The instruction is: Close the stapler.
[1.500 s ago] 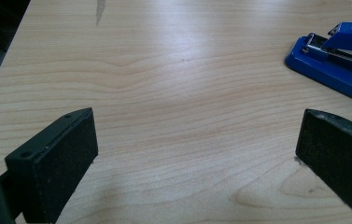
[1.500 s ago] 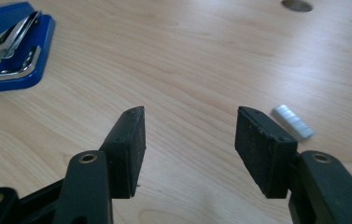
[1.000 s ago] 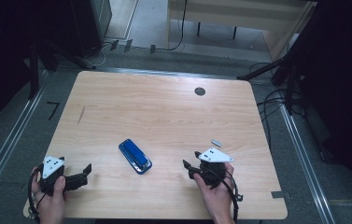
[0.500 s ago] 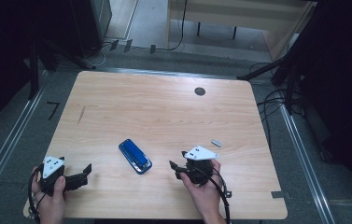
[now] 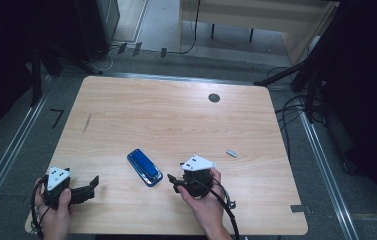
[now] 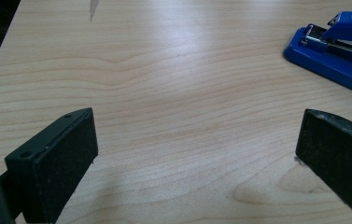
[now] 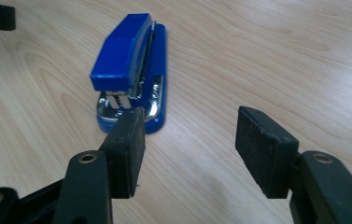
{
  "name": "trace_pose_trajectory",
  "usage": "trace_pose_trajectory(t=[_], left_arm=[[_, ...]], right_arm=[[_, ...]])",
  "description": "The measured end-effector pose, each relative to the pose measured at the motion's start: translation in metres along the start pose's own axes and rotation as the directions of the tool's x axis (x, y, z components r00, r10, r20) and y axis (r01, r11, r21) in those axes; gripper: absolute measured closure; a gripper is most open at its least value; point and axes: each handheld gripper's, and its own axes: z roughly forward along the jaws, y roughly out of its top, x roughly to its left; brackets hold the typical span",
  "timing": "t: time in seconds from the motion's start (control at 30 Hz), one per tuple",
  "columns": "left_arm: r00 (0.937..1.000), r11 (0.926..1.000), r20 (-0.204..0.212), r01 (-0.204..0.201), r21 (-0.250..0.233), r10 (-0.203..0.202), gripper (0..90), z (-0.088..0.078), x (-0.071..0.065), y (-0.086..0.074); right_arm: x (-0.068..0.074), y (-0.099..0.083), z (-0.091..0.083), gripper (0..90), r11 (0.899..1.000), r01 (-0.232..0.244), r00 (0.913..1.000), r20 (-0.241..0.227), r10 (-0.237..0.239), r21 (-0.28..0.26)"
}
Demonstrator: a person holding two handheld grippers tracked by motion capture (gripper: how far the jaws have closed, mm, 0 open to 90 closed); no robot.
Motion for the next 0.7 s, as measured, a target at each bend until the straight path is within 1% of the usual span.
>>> trace_pose_trajectory(t=[0.07, 0.13, 0.2, 0.23, 0.27, 0.33, 0.37, 0.47, 0.6, 0.63, 0.7], left_arm=[[1.0000, 1.0000, 0.003, 0.002, 0.002, -0.002, 0.0, 0.000, 0.001, 0.000], [1.0000, 1.0000, 0.004, 0.002, 0.009, -0.002, 0.0, 0.001, 0.000, 0.001], [1.0000, 1.0000, 0.001, -0.001, 0.009, 0.001, 0.0, 0.002, 0.000, 0.001], [1.0000, 0.9999, 0.003, -0.009, 0.010, 0.009, 0.0, 0.002, -0.001, 0.001], [1.0000, 0.9999, 0.003, -0.009, 0.010, 0.009, 0.0, 0.002, -0.001, 0.001], [1.0000, 1.0000, 0.001, -0.006, 0.004, 0.006, 0.0, 0.001, -0.001, 0.001], [1.0000, 1.0000, 0.003, -0.002, 0.006, 0.002, 0.0, 0.001, 0.000, 0.001], [1.0000, 0.9999, 0.005, -0.005, 0.011, 0.005, 0.0, 0.001, 0.000, 0.001], [0.9999, 0.9999, 0.007, -0.009, 0.009, 0.009, 0.0, 0.002, -0.001, 0.001], [0.9999, 0.9999, 0.008, -0.009, 0.010, 0.009, 0.0, 0.001, 0.000, 0.001], [1.0000, 0.9999, 0.006, -0.004, 0.009, 0.004, 0.0, 0.001, 0.000, 0.001]], right_arm=[[0.003, 0.002, 0.003, 44.3, 1.000, -0.011, 0.9998, -0.015, 0.011, 0.003], [0.008, 0.006, 0.007, 44.6, 1.000, -0.001, 0.9999, -0.013, 0.001, 0.005], [0.008, 0.007, 0.008, 44.7, 1.000, -0.002, 0.9999, -0.014, 0.002, 0.006], [0.010, 0.008, 0.010, 44.7, 1.000, -0.010, 0.9996, -0.027, 0.010, 0.006], [0.010, 0.008, 0.010, 44.7, 1.000, -0.010, 0.9996, -0.027, 0.010, 0.006], [0.013, 0.010, 0.013, 44.6, 1.000, -0.002, 0.9997, -0.026, 0.003, 0.015], [0.016, 0.012, 0.017, 44.3, 0.999, 0.013, 0.9997, -0.020, -0.012, 0.033], [0.018, 0.014, 0.019, 44.3, 0.999, 0.021, 0.9996, -0.020, -0.021, 0.034], [0.022, 0.016, 0.024, 43.4, 1.000, 0.021, 0.9987, -0.047, -0.020, 0.021], [0.023, 0.017, 0.026, 43.1, 0.999, 0.027, 0.9983, -0.052, -0.025, 0.021], [0.025, 0.018, 0.028, 43.1, 1.000, 0.023, 0.9982, -0.057, -0.022, 0.020]])
